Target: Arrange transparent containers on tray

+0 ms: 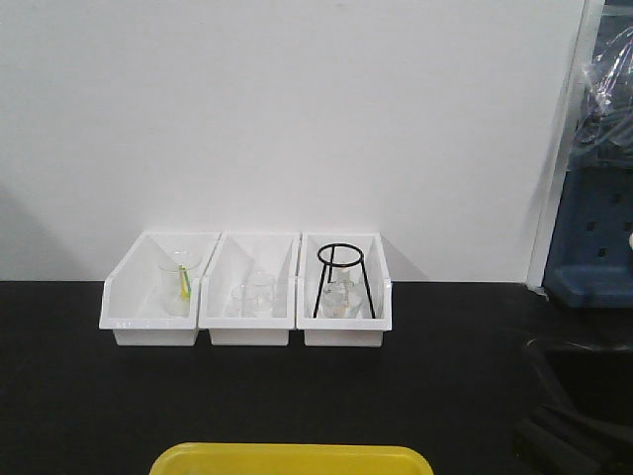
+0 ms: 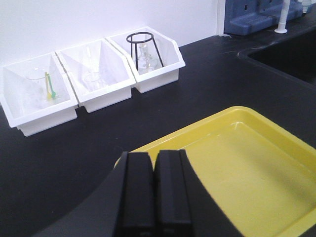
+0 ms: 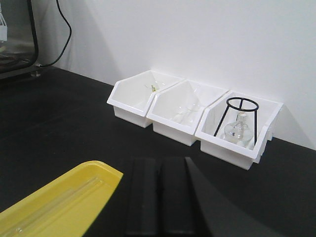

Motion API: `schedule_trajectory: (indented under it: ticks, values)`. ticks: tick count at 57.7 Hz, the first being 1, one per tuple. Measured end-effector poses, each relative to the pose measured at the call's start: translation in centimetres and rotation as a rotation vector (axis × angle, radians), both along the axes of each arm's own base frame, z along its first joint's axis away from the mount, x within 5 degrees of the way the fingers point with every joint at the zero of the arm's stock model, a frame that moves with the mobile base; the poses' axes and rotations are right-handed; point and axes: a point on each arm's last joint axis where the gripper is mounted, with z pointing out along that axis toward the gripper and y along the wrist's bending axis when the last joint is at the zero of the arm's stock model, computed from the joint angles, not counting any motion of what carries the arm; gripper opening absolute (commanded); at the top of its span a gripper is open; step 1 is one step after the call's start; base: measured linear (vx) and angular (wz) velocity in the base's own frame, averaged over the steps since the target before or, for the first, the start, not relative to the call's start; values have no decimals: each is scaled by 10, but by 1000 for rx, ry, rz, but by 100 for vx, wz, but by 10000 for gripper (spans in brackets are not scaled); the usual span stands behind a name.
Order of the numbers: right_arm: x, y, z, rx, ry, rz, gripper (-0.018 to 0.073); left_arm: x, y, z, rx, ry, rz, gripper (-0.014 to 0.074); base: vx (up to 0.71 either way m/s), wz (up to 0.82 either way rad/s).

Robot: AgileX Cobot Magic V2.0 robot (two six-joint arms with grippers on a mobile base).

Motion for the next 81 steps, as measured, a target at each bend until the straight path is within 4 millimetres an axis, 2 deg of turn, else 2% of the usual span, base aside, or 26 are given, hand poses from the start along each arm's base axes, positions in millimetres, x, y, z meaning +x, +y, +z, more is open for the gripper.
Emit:
schedule_trajectory:
  ticks: [8, 17, 25, 31, 38, 44, 48, 61, 81]
  values:
    - [0, 0, 0, 0, 0, 0, -11, 2, 4, 0, 59, -30, 25, -8, 0, 0]
    - [0, 0, 0, 0, 0, 0, -11, 4, 16, 0, 78, -34, 159, -8, 0, 0]
    - [0, 0, 0, 0, 0, 0, -11, -9, 28, -13, 75, -58, 259, -8, 0, 0]
    - [0, 0, 0, 1, 1, 0, -11, -23, 34, -42, 77, -73, 292, -8, 0, 0]
    - [0, 0, 0, 1, 1, 0, -11, -34, 36, -92, 81, -73, 298, -8, 0, 0]
    - [0, 0, 0, 1, 1, 0, -11, -30, 35, -133, 94, -61, 287, -7, 0, 0]
    - [0, 0, 0, 1, 1, 0, -11, -28, 34, -147, 90, -68, 283, -7, 0, 0]
    - [0, 0, 0, 1, 1, 0, -11, -26, 33, -140, 73, -165, 280, -7, 0, 0]
    - [0, 0, 0, 1, 1, 0, -11, -26, 33, -140, 74, -168, 279, -7, 0, 0]
